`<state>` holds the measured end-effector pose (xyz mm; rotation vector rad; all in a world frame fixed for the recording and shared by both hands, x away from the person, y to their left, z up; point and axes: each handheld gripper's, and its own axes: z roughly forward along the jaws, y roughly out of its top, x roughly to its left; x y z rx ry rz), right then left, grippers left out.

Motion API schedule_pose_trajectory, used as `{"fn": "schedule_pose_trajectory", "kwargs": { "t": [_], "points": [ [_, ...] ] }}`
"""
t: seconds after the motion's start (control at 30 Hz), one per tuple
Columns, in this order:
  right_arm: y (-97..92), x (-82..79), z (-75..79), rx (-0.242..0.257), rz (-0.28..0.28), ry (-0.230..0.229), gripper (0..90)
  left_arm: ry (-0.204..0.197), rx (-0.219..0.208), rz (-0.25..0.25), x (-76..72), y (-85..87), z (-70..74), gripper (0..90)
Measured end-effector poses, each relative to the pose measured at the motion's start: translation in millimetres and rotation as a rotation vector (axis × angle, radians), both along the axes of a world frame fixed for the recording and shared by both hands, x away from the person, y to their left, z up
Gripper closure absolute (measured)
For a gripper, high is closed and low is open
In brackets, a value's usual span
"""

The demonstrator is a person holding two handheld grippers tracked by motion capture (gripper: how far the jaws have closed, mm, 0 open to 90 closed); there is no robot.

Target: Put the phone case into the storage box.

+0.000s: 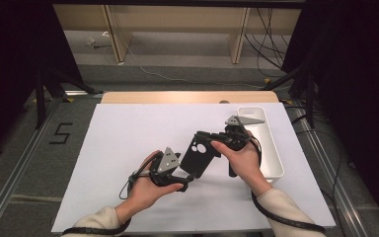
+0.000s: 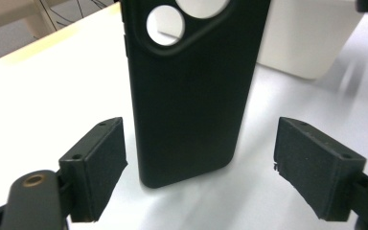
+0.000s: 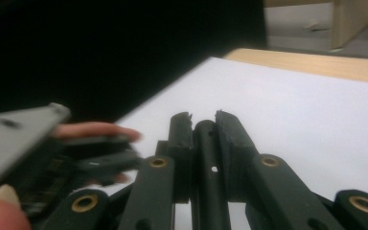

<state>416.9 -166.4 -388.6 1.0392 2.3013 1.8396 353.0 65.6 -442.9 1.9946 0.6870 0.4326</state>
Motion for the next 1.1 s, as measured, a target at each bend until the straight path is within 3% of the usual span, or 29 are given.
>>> {"fn": "schedule_pose_trajectory", "kwargs": {
  "t": [0.07,0.13,0.23,0.37,0.67,1.0,1.1],
  "points": [
    [0.7,-1.3,4.1,0.004,0.018,-0.006,78.3,0.003,-0.014,0.001,2.3,3.3,0.6,17.3],
    [1.2,-2.9,9.0,-0.028,0.022,-0.049,78.2,0.009,-0.024,-0.001,4.6,6.7,1.8,17.0],
    [-0.7,-3.1,14.0,-0.019,0.053,-0.053,78.2,0.027,-0.045,-0.045,8.0,11.2,2.3,19.4],
    [-3.6,-2.9,18.0,-0.043,0.072,-0.080,78.1,0.036,-0.061,-0.065,11.7,13.6,0.6,23.0],
    [-5.0,-2.6,17.9,-0.060,0.093,-0.087,78.0,0.064,-0.072,-0.077,15.1,13.9,-1.9,27.9],
    [-8.0,-2.7,20.7,-0.064,0.097,-0.102,78.0,0.068,-0.088,-0.072,16.7,15.3,-0.6,30.3],
    [-8.4,-2.6,22.2,-0.075,0.111,-0.108,78.0,0.069,-0.094,-0.083,17.5,15.7,0.9,34.9]
  ]
}}
